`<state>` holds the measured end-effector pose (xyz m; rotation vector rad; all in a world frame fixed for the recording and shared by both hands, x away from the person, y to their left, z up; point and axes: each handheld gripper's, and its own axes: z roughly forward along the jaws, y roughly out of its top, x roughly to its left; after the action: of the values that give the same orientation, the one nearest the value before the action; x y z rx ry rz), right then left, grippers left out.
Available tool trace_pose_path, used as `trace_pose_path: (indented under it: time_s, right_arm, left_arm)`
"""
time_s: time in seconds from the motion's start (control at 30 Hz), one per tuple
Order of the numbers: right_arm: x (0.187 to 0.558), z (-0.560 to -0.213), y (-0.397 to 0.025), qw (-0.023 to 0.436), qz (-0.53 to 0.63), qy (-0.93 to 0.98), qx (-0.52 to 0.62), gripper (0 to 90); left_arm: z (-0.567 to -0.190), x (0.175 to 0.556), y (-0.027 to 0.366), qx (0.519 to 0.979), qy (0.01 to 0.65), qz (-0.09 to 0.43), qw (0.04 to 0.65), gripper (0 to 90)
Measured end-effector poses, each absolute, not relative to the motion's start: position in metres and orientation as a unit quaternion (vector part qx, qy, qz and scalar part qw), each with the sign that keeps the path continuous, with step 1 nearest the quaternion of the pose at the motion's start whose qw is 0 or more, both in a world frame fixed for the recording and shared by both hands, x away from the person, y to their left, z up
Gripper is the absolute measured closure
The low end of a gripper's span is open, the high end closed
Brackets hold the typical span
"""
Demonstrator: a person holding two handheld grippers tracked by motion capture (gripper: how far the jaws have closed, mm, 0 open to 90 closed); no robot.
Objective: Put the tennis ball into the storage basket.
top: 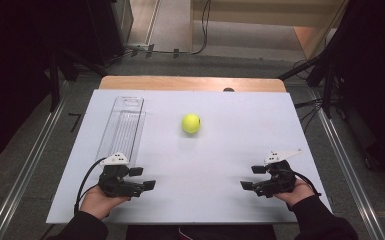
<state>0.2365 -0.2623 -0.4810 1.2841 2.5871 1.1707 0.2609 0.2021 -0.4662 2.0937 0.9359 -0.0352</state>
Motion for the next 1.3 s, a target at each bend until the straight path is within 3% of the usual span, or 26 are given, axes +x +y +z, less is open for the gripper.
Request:
trace_pose_path:
  time_s: [1.3]
  right_arm:
    - [0.2365,-0.4812,-0.2622,0.008,0.379,0.83,0.409,19.7]
  left_arm:
    - [-0.4655,0.2653,0.2017,0.825,0.383,-0.014,0.416,24.9]
